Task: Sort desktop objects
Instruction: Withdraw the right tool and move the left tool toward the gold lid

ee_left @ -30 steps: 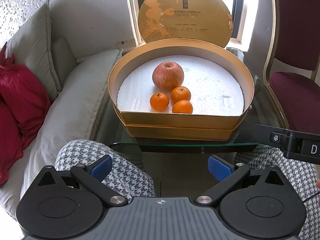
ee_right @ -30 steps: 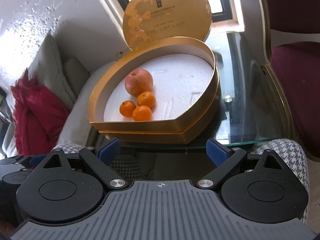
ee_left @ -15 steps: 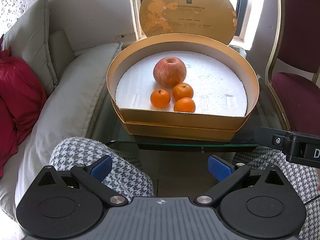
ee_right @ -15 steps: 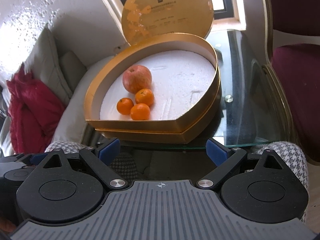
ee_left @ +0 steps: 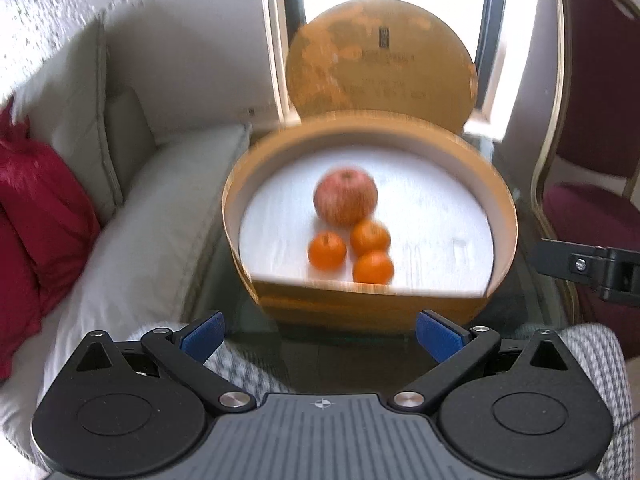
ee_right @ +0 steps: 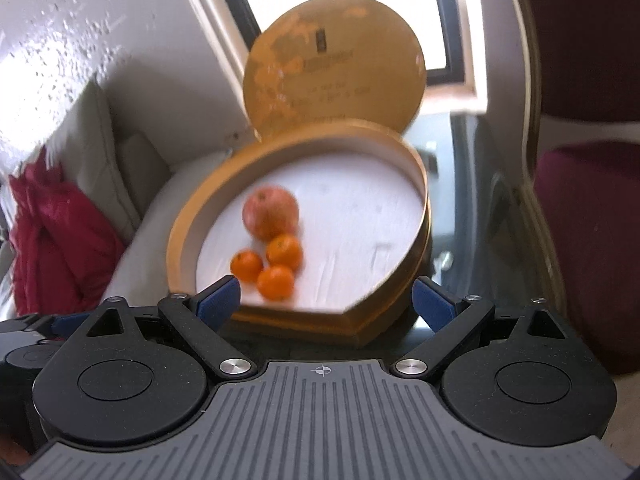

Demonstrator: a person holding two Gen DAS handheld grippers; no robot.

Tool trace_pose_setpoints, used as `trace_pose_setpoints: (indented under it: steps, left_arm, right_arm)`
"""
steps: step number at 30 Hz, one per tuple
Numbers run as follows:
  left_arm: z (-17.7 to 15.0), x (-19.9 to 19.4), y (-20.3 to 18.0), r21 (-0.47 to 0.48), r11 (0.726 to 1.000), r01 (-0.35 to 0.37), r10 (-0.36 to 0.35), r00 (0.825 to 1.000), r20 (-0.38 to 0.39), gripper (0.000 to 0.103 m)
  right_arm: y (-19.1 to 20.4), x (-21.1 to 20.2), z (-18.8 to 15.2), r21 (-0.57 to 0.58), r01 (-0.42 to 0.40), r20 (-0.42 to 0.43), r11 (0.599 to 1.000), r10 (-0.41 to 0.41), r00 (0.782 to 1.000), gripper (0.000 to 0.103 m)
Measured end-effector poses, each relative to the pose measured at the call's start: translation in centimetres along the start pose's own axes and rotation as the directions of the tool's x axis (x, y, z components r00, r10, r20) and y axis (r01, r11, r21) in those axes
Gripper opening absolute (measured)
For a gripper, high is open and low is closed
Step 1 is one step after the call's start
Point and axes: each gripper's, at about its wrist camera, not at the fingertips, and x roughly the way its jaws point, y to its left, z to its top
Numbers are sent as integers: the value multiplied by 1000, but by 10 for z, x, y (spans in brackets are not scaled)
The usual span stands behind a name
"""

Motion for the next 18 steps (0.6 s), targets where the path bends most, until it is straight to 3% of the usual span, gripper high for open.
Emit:
trace_pose_setpoints:
  steps: [4,7,12,18]
  left_arm:
    - [18,-18,-3,-3,1000,-18,18,994,111,102]
    - [30,-26,-5,-7,1000,-27,28,988,149,102]
    - [43,-28,-11,12,1000,-10,8,990,143,102]
    - [54,-24,-16,1,992,125,-125,989,76,102]
  right_arm:
    - [-2,-11,14,0,2,30,1000,-2,1000,96]
    - [-4,-15,21,8,1,42,1000,-1,999,96]
    - [-11,-17,27,31,-4,55,1000,2,998,96]
    - [-22,-15,32,57,-5,55,998,2,998,96]
